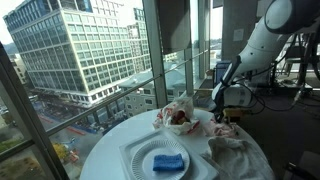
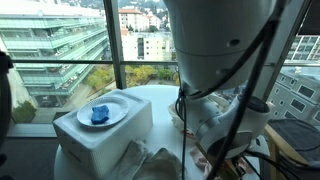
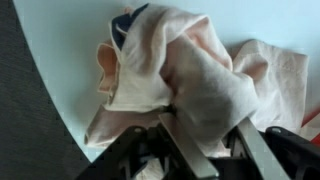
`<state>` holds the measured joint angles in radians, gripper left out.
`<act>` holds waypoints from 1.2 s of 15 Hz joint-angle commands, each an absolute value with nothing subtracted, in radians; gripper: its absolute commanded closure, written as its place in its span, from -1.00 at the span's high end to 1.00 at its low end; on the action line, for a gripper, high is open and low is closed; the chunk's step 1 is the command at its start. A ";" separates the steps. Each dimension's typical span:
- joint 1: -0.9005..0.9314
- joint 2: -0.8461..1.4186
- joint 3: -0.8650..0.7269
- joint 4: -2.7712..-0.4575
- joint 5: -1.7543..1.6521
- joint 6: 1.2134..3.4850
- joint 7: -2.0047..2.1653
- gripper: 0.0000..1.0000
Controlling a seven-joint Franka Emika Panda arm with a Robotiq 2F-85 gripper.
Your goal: Put the pink shirt on the white towel, wrap up the pink shirt with the towel
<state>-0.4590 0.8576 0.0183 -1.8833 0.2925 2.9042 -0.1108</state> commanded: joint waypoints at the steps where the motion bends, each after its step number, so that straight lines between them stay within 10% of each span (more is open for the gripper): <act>1: -0.430 0.826 -0.010 -1.923 0.287 2.868 -0.043 -0.72; 4: -0.370 0.775 -0.075 -1.968 0.281 2.828 0.043 -1.00; 18: 0.066 0.130 -0.411 -2.362 -0.169 2.505 0.603 -0.93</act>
<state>0.0074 0.3073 -0.3871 -2.2612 -0.0223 2.5711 0.4721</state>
